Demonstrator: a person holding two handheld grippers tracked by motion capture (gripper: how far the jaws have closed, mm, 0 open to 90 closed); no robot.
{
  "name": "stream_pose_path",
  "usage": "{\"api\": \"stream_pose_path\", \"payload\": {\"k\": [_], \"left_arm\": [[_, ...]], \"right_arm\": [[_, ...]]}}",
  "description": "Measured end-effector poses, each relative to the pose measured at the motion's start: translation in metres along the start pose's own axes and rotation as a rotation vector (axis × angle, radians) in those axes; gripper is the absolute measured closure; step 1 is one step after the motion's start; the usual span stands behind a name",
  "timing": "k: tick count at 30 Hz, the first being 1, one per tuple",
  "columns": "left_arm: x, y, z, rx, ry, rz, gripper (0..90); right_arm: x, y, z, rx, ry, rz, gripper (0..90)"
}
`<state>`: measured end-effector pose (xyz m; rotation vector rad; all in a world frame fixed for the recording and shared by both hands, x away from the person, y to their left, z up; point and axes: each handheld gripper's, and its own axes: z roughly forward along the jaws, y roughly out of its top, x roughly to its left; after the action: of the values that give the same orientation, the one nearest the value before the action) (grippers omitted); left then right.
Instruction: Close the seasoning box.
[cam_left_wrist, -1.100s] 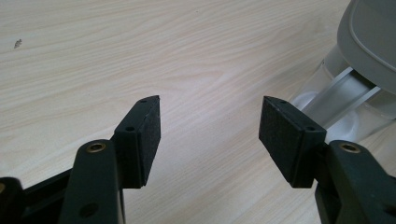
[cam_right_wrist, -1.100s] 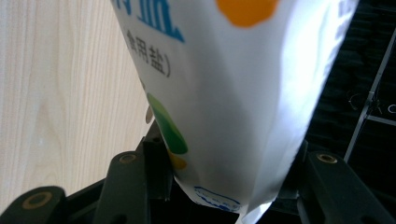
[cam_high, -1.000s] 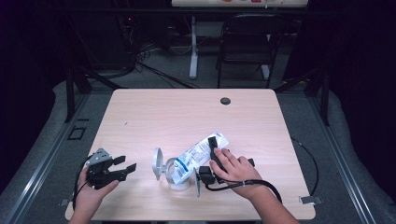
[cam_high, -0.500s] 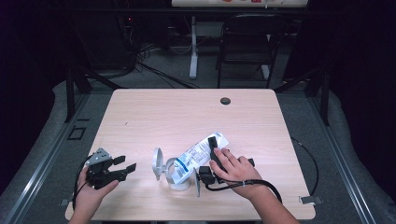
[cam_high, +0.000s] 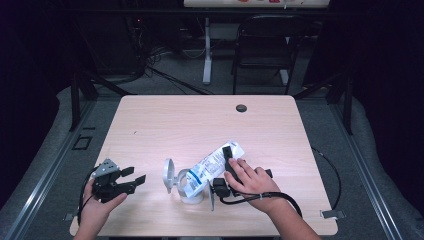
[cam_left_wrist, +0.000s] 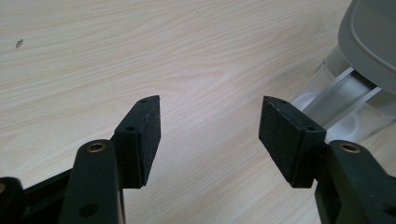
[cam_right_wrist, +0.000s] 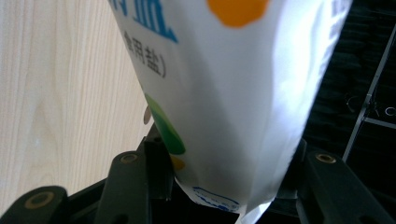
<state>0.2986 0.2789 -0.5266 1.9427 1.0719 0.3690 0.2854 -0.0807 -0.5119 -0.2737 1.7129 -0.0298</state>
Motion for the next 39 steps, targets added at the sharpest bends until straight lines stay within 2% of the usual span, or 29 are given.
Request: {"api": "stream_pose_path", "payload": {"k": [39], "left_arm": [[0.0002,-0.0003,0.0002,0.002,0.002,-0.004,39.3]], "right_arm": [[-0.0001,-0.0002,-0.0008,-0.001,0.000,-0.006,53.9]]}}
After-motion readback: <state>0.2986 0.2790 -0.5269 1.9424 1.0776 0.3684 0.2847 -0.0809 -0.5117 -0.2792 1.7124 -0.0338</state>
